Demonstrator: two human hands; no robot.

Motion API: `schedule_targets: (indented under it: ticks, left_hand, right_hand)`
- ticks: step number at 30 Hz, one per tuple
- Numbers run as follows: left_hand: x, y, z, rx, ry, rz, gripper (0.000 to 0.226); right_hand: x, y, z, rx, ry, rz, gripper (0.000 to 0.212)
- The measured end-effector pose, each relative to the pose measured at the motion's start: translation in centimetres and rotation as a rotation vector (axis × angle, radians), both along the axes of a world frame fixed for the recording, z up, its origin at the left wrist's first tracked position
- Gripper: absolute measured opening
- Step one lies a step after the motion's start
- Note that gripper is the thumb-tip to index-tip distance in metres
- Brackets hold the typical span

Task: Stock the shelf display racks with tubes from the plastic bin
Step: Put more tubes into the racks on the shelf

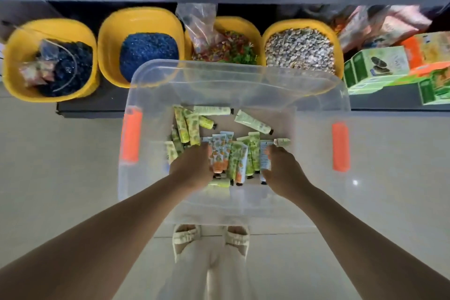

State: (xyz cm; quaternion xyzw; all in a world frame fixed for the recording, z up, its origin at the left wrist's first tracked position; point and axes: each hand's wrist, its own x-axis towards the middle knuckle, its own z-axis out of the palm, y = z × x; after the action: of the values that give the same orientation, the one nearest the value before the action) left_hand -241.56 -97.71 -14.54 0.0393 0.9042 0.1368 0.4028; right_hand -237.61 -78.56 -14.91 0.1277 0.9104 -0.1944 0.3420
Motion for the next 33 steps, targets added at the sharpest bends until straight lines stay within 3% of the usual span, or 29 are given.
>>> schedule_targets:
  ticks: [6, 14, 17, 23, 25, 28, 33]
  left_hand:
    - [0.2, 0.7, -4.6, 0.030, 0.074, 0.101, 0.047]
    - [-0.2, 3.7, -8.7, 0.094, 0.058, 0.371, 0.052]
    - [-0.4, 3.3, -8.8, 0.114, -0.029, 0.379, 0.046]
    - [-1.7, 0.6, -7.4, 0.123, 0.217, 0.354, 0.036]
    - [-2.3, -0.2, -7.2, 0.123, 0.194, 0.361, 0.029]
    - [-2.7, -0.9, -6.7, 0.129, 0.151, 0.353, 0.037]
    - [-2.6, -1.0, -5.1, 0.237, 0.086, 0.451, 0.035]
  right_hand:
    - [-1.4, -1.8, -3.6, -0.086, 0.087, -0.027, 0.037]
    - [-3.6, -2.2, -6.8, -0.046, 0.237, 0.043, 0.048]
    - [-4.3, -2.7, -7.6, -0.053, 0.234, 0.110, 0.049]
    - [-5.6, -5.2, -9.2, 0.009, 0.191, 0.294, 0.063]
    - [-5.9, -5.9, -9.6, 0.066, 0.172, 0.319, 0.060]
    - [-6.3, -6.6, -9.5, 0.108, 0.124, 0.322, 0.049]
    - [-5.7, -6.6, -7.5, -0.186, 0.012, 0.168, 0.044]
